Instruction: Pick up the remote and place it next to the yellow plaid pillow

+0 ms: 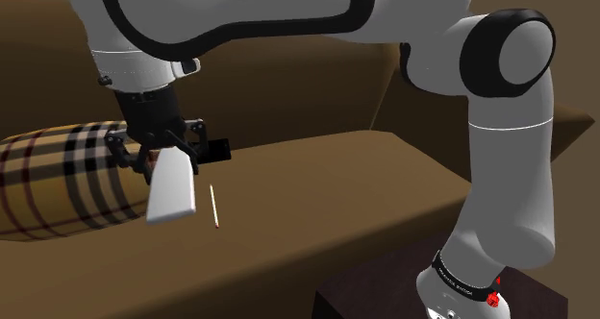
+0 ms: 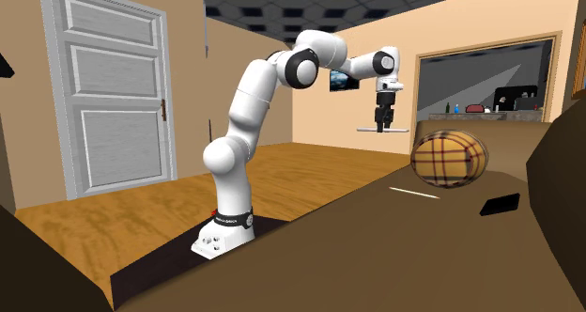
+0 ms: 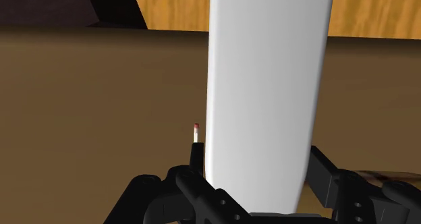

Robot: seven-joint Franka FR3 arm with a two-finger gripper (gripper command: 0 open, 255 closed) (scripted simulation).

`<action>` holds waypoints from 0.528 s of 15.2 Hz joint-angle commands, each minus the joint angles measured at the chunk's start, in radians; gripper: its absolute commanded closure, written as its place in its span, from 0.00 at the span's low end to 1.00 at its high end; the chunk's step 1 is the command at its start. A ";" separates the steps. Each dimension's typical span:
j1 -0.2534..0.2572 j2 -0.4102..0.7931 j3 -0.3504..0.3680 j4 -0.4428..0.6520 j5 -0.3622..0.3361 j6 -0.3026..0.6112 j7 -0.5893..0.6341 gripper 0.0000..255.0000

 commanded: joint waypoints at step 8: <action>-0.025 -0.009 -0.003 -0.136 0.003 0.126 0.005 1.00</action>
